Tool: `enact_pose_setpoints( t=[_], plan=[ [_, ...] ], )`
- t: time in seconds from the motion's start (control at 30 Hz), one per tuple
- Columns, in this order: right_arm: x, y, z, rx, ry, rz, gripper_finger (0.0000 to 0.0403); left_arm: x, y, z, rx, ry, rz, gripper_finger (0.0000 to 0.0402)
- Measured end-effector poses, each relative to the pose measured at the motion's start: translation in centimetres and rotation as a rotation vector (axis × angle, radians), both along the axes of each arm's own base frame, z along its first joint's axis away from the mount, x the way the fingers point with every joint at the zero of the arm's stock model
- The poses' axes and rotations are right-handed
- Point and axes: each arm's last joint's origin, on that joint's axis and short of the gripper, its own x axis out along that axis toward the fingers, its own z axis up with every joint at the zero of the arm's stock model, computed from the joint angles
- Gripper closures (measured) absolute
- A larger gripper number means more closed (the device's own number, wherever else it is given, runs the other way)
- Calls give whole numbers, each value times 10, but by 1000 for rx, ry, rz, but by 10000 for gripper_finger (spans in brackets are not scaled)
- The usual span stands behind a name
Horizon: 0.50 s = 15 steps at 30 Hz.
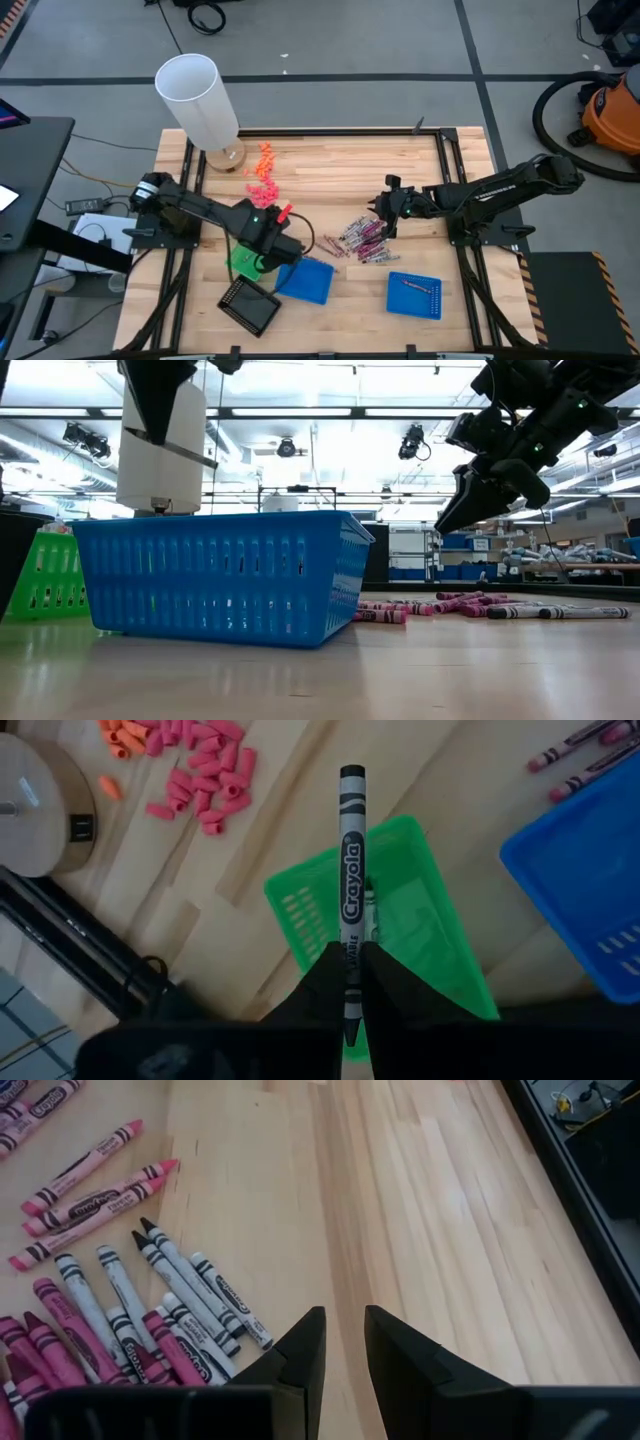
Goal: Sort crayons
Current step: Put the black crayon into the green basket
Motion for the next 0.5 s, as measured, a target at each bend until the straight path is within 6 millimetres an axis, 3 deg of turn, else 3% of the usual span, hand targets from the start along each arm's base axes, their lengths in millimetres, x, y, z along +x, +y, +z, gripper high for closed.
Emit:
enact_pose_setpoints(
  t=[0.13,0.37,0.5],
  plan=[
    [0,0,0,-6,-4,6,319,0,0,-4,4,-7,2,382],
    [1,0,1,-20,-8,19,319,-17,4,-48,-34,19,13,381],
    [2,0,2,-22,-17,21,319,-31,7,-60,-105,-37,63,381]
  ],
)
